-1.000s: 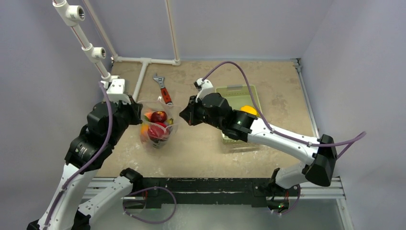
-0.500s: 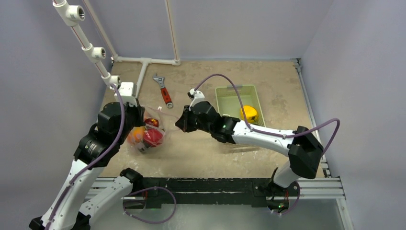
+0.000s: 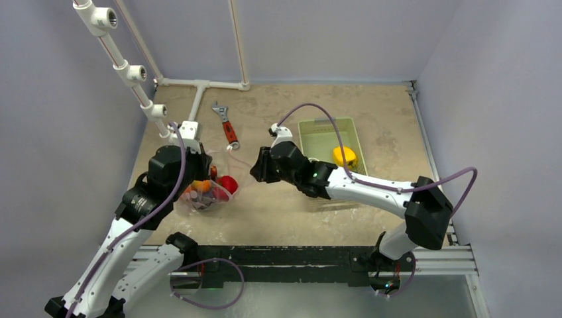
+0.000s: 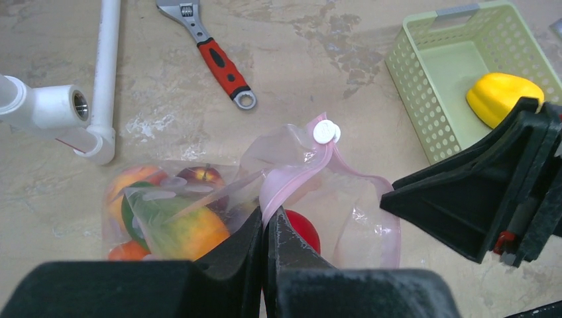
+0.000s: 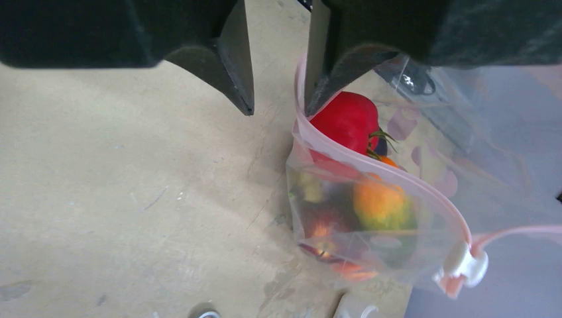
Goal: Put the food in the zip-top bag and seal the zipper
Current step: Adjust the zipper food storage bag at the center of the board, then pick up the fake vegetable from the bin.
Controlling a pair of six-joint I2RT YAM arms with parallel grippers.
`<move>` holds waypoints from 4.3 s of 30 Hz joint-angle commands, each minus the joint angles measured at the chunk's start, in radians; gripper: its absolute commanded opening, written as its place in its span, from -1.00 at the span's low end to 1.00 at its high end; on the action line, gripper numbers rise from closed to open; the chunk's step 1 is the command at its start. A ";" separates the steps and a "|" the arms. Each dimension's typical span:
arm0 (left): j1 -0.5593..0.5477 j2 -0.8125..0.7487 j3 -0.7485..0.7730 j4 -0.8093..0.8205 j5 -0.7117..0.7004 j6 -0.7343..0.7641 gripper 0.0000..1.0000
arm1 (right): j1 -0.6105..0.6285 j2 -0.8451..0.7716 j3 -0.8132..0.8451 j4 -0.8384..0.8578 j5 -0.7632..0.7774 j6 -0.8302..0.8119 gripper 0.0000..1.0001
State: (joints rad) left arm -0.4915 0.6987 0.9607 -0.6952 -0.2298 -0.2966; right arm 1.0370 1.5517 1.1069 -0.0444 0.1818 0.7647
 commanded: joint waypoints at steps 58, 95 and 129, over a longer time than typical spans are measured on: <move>-0.002 -0.116 -0.203 0.211 0.161 -0.061 -1.00 | -0.634 0.078 -0.028 -0.311 0.372 -0.117 0.98; -0.002 -0.137 -0.204 0.208 0.139 -0.064 -1.00 | -0.634 0.097 -0.086 -0.210 0.157 -0.153 0.51; -0.001 -0.121 -0.202 0.205 0.132 -0.061 -1.00 | -0.615 -0.246 0.116 -0.206 -0.191 -0.243 -0.66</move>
State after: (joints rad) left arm -0.4915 0.5755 0.7586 -0.5205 -0.0853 -0.3489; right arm 0.4065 1.3853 1.1797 -0.3111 0.1329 0.5591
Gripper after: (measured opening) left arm 0.005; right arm 0.694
